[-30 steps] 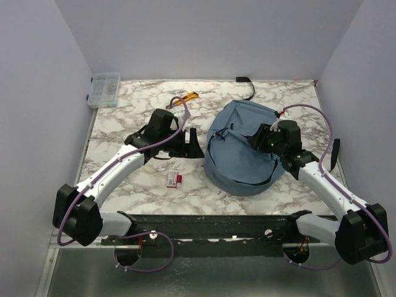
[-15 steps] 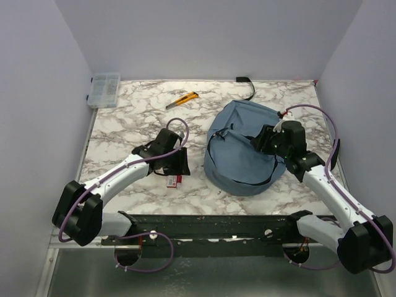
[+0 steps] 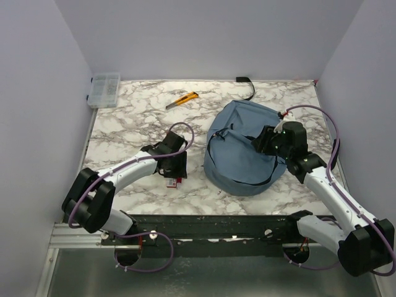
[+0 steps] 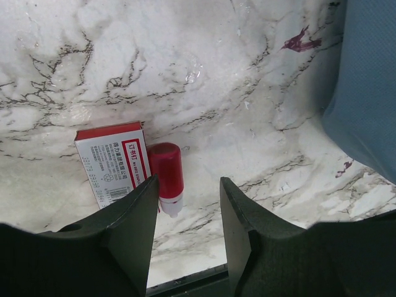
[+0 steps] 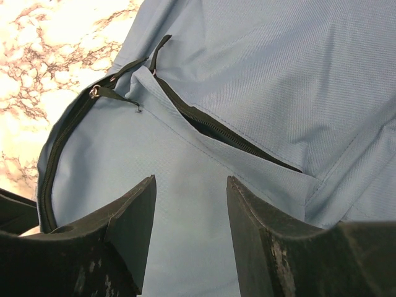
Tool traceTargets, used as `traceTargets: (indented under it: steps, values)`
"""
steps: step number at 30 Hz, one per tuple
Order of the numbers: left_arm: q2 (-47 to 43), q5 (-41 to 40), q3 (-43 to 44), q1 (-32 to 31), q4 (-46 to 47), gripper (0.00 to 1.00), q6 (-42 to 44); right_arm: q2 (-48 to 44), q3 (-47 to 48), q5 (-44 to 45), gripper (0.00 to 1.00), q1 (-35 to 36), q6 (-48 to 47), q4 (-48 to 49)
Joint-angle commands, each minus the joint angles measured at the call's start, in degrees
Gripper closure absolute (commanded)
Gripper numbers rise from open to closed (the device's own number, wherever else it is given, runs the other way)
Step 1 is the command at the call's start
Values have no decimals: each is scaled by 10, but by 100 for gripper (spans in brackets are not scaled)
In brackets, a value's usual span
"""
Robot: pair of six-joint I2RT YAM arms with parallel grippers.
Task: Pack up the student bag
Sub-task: Pick up the stationery from the center of the board.
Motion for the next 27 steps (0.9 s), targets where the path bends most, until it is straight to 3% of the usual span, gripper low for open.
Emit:
traceTargets:
  steps: [1, 9, 15, 22, 27]
  values:
    - [20, -32, -6, -13, 8, 54, -12, -12, -11, 2, 47, 3, -10, -8]
    - [54, -30, -4, -29, 22, 58, -13, -11, -12, 3, 47, 3, -15, -10]
    - [69, -33, -2, -47, 27, 69, -14, -6, -3, 32, 47, 3, -38, -21]
    - [52, -21, 1, -49, 28, 92, -9, 57, 56, 96, 48, 11, -60, -52]
    - [-6, 5, 9, -49, 23, 97, -11, 97, 94, 152, 47, 28, -95, -77]
